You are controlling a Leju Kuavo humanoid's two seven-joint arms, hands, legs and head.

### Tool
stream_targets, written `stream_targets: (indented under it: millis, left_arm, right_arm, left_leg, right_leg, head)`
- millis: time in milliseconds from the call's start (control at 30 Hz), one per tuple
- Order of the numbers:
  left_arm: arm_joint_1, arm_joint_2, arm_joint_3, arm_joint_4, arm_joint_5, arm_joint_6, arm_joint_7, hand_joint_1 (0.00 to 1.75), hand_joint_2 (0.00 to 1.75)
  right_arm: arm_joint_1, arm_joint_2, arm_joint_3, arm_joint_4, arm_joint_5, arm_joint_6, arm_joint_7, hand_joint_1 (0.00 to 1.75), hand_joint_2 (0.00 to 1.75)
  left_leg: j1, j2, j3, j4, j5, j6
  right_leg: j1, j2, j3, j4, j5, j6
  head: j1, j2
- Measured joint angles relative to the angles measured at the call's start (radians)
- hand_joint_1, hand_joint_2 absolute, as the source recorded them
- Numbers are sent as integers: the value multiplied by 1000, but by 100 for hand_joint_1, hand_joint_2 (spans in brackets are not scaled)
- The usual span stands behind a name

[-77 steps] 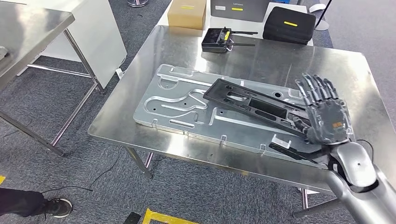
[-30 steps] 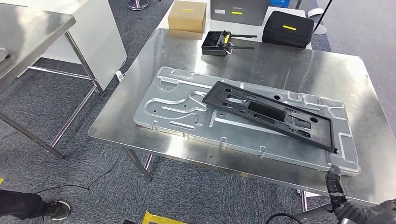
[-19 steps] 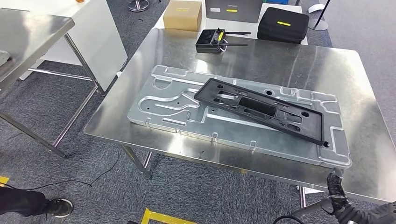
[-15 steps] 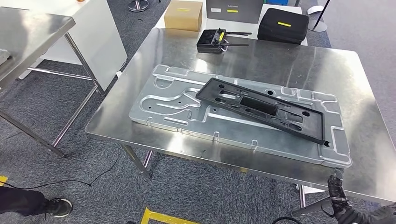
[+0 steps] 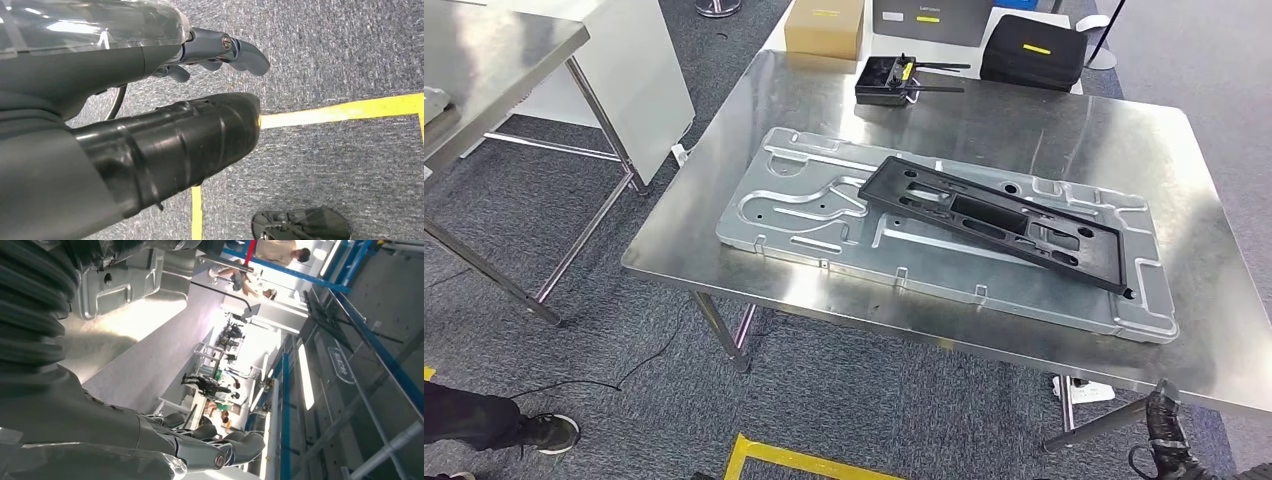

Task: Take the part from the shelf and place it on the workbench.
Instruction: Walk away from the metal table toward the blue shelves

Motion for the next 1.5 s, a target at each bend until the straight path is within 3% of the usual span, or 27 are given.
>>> stream_targets:
  millis: [67,167,233,300,333,367,400,500,533,633,700,733,800,833,867,900,933,1000,1067,1167,1233,1300,1367,1400,1433,1500]
  left_arm:
    - [-1,-1,0,0,0,0,0,0,0]
    - [-1,-3,0,0,1,-1,0,0,0]
    - [-1,-4,0,0,3,-1,-1,0,0]
    - [0,-3,0,0,5,-2,-1,0,0]
    - [0,-3,0,0,4,-3,-2,0,0]
    - [0,-3,0,0,4,-3,-1,0,0]
    - [1,-3,0,0,4,-3,-1,0,0]
    - [-1,-3,0,0,3,-3,0,0,0]
    - [-2,-3,0,0,3,-3,-1,0,0]
    - [-2,-3,1,0,6,-3,-3,0,0]
    - [-3,-3,1,0,10,-3,-3,0,0]
    - [-3,-4,2,0,12,-4,-3,0,0]
    - [-4,-3,3,0,14,-6,-3,0,0]
    - [-3,-3,4,0,14,-7,-3,0,0]
    - [-3,-2,5,0,15,-8,-3,0,0]
    - [-3,-2,6,0,15,-10,-3,0,0]
    - [-3,-2,7,0,16,-10,-3,0,0]
    - [-3,-2,8,0,16,-10,-3,0,0]
    - [-4,-2,9,0,16,-10,-3,0,0]
    - [-4,-2,12,0,15,-10,-3,0,0]
    - [-4,-2,15,0,14,-10,-3,0,0]
    - [-4,-2,18,0,15,-10,-3,0,0]
    - [-3,-2,20,0,15,-10,-3,0,0]
    - [-3,-1,21,0,15,-10,-3,0,0]
    - [-3,-1,22,0,16,-10,-3,0,0]
    - [-5,-1,23,0,16,-10,-3,0,0]
  right_arm:
    - [2,0,-3,-5,0,0,0,0,175]
    - [3,0,-6,-8,-1,0,0,0,175]
    - [3,0,-7,-7,-2,0,0,0,175]
    - [3,0,-7,-4,0,0,0,0,175]
    - [3,0,-7,-2,2,0,0,0,175]
    - [3,1,-7,1,3,0,0,0,175]
    - [4,1,-7,2,4,0,0,0,175]
    - [6,1,-8,4,-4,0,0,0,175]
    - [7,1,-8,5,-8,0,0,0,175]
    - [6,1,-9,10,-15,0,0,0,175]
    - [2,1,-9,16,-14,0,0,0,175]
    - [-1,1,-9,19,-13,0,0,0,175]
    - [-7,1,-10,27,-11,0,2,0,175]
    - [-10,1,-10,33,-11,0,4,0,175]
    - [-12,1,-10,38,-11,0,7,0,175]
    - [-14,1,-10,44,-12,0,10,0,131]
    - [-17,1,-10,48,-13,0,12,0,87]
    - [-25,1,-10,53,-13,0,14,0,0]
    - [-31,1,-11,57,-13,0,16,0,0]
    - [-37,0,-13,61,-14,0,18,0,0]
    - [-40,0,-14,63,-14,0,20,0,0]
    - [-43,0,-14,66,-14,0,21,0,0]
    - [-43,0,-15,70,-14,0,23,0,0]
    - [-43,0,-16,72,-14,0,23,0,0]
    - [-44,0,-16,73,-15,0,23,0,0]
    - [-46,0,-17,75,-15,0,24,0,0]
  left_leg:
    - [-1,0,-3,2,6,-11]
    - [-1,-1,-10,7,5,-31]
    - [1,-3,-35,69,-52,-41]
    - [4,-4,-79,193,-135,-49]
    - [6,-4,-92,244,-158,-52]
    - [7,-4,-91,266,-163,-54]
    - [8,-3,-70,247,-147,-56]
    - [9,-4,60,49,-78,-51]
    - [7,-5,84,6,-68,-46]
    - [3,-7,82,-17,-58,-29]
    - [6,-4,72,-25,-45,-13]
    - [8,-2,65,-27,-37,-5]
    - [6,1,48,-26,-24,5]
    - [5,2,39,-24,-18,6]
    - [4,2,31,-22,-11,6]
    - [4,2,23,-20,-6,4]
    - [4,2,15,-16,-3,2]
    - [2,1,3,-6,2,-3]
    - [0,1,-4,0,9,-13]
    - [-1,0,-11,1,17,-33]
    - [0,-2,-32,44,-28,-43]
    - [4,-3,-72,154,-113,-50]
    - [5,-3,-93,250,-159,-55]
    - [6,-3,-81,254,-152,-55]
    - [6,-3,-51,222,-129,-54]
    - [4,-3,43,84,-82,-46]
  right_leg:
    - [6,0,24,-53,8,-8]
    - [3,-2,15,-63,24,-25]
    - [-3,-5,5,-70,39,-39]
    - [-1,-7,-12,-69,51,-46]
    - [-1,-8,-21,-68,56,-46]
    - [-1,-8,-30,-66,61,-45]
    - [-1,-8,-37,-63,66,-43]
    - [-2,-8,-55,-50,74,-33]
    - [-1,-8,-58,-47,77,-28]
    - [0,-8,-65,-45,90,-9]
    - [-1,-5,-76,-24,67,2]
    - [-2,-4,-89,10,35,5]
    - [-3,-3,-129,128,-52,11]
    - [-4,-3,-144,184,-81,13]
    - [-4,-3,-147,215,-90,14]
    - [-4,-3,-130,209,-79,14]
    - [-3,-3,-94,162,-54,13]
    - [-2,-3,-4,24,-9,5]
    - [4,-2,36,-54,4,-4]
    - [4,-3,26,-66,14,-21]
    - [-1,-5,13,-71,29,-37]
    - [-1,-8,-5,-71,43,-46]
    - [1,-10,-23,-69,55,-47]
    - [1,-10,-32,-67,60,-46]
    - [2,-10,-41,-64,65,-44]
    - [2,-10,-52,-56,72,-39]
  head:
    - [0,0]
    - [0,0]
    - [-2,0]
    - [-4,0]
    - [-4,0]
    - [-4,0]
    - [-4,0]
    - [-4,0]
    - [-4,0]
    - [-3,0]
    - [-2,0]
    - [-2,0]
    - [-2,0]
    - [-2,0]
    - [-2,0]
    - [-2,0]
    - [-2,0]
    - [-2,0]
    - [-3,0]
    - [-3,0]
    - [-5,0]
    - [-6,0]
    - [-6,0]
    - [-6,0]
    - [-7,0]
    - [-7,0]
